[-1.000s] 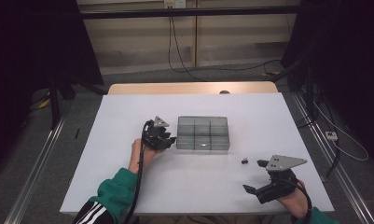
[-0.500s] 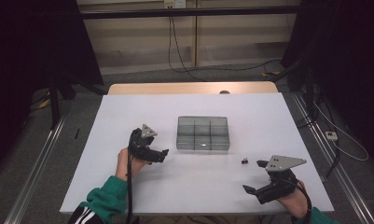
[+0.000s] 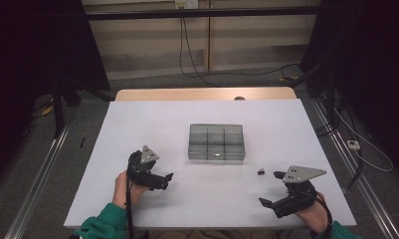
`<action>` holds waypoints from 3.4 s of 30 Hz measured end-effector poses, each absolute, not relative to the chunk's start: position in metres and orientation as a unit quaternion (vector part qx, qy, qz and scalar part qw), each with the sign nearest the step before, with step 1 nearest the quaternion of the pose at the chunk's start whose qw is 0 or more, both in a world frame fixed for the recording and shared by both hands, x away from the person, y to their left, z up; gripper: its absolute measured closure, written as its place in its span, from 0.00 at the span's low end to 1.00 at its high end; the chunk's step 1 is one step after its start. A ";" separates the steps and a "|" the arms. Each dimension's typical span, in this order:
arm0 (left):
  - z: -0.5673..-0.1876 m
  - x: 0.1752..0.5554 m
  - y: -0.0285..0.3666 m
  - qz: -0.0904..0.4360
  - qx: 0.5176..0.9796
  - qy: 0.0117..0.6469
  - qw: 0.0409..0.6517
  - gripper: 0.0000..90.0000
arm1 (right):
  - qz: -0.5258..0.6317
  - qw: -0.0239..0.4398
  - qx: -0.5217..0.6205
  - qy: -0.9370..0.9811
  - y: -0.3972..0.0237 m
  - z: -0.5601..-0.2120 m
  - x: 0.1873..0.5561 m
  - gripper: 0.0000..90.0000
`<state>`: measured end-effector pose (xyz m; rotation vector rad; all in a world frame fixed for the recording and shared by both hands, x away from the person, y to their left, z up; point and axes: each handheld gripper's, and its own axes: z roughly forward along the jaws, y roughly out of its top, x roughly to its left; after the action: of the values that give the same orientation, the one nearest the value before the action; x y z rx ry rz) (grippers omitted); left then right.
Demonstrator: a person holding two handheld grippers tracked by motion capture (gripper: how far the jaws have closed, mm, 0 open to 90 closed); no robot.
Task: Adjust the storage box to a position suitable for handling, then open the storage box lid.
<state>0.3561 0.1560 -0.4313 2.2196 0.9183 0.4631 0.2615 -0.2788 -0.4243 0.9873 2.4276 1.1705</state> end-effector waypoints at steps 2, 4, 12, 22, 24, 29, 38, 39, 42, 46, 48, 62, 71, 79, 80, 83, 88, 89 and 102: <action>-0.431 0.352 0.159 0.178 0.853 0.352 0.342 0.01 | 0.403 0.136 0.340 0.839 -0.278 -0.425 0.262 0.00; -0.430 0.348 0.161 0.180 0.853 0.353 0.340 0.00 | 0.403 0.136 0.340 0.839 -0.278 -0.425 0.262 0.00; -0.429 0.334 0.167 0.185 0.852 0.353 0.339 0.00 | 0.402 0.134 0.340 0.840 -0.278 -0.425 0.263 0.00; -0.430 0.331 0.170 0.186 0.853 0.355 0.335 0.00 | 0.400 0.132 0.340 0.841 -0.277 -0.426 0.263 0.00; -0.430 0.331 0.170 0.186 0.852 0.356 0.336 0.00 | 0.401 0.131 0.341 0.840 -0.277 -0.426 0.263 0.00; -0.431 0.331 0.169 0.188 0.852 0.355 0.336 0.00 | 0.403 0.125 0.339 0.841 -0.274 -0.427 0.266 0.00; -0.431 0.331 0.168 0.189 0.855 0.350 0.334 0.00 | 0.400 0.115 0.337 0.845 -0.265 -0.429 0.271 0.00; -0.432 0.331 0.168 0.188 0.855 0.349 0.335 0.00 | 0.400 0.115 0.337 0.845 -0.265 -0.429 0.271 0.00; -0.432 0.332 0.168 0.190 0.855 0.349 0.334 0.00 | 0.400 0.112 0.334 0.846 -0.261 -0.429 0.274 0.00; -0.431 0.333 0.168 0.190 0.854 0.351 0.335 0.00 | 0.405 0.105 0.334 0.845 -0.256 -0.430 0.276 0.00; -0.431 0.333 0.168 0.191 0.854 0.350 0.335 0.00 | 0.406 0.104 0.333 0.845 -0.253 -0.431 0.277 0.00; -0.430 0.331 0.168 0.196 0.853 0.346 0.339 0.00 | 0.420 0.093 0.325 0.842 -0.229 -0.432 0.289 0.00; -0.430 0.331 0.167 0.198 0.854 0.341 0.340 0.00 | 0.419 0.085 0.315 0.847 -0.214 -0.434 0.297 0.00; -0.429 0.331 0.168 0.200 0.853 0.340 0.340 0.00 | 0.428 0.082 0.320 0.842 -0.205 -0.433 0.306 0.00; -0.429 0.331 0.167 0.200 0.853 0.340 0.341 0.00 | 0.427 0.082 0.319 0.842 -0.203 -0.434 0.309 0.00; -0.429 0.330 0.167 0.198 0.853 0.340 0.343 0.00 | 0.426 0.083 0.320 0.842 -0.200 -0.434 0.310 0.01; -0.429 0.331 0.167 0.198 0.852 0.341 0.344 0.00 | 0.424 0.088 0.322 0.842 -0.194 -0.435 0.315 0.03; -0.429 0.330 0.167 0.199 0.852 0.342 0.344 0.00 | 0.426 0.089 0.323 0.841 -0.193 -0.435 0.316 0.03; -0.429 0.330 0.167 0.202 0.853 0.340 0.341 0.00 | 0.424 0.097 0.329 0.839 -0.184 -0.437 0.324 0.13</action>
<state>0.3303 0.1673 -0.4287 2.2175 0.8850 0.5262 0.3239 -0.1840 -0.4370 0.9726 2.4827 1.2542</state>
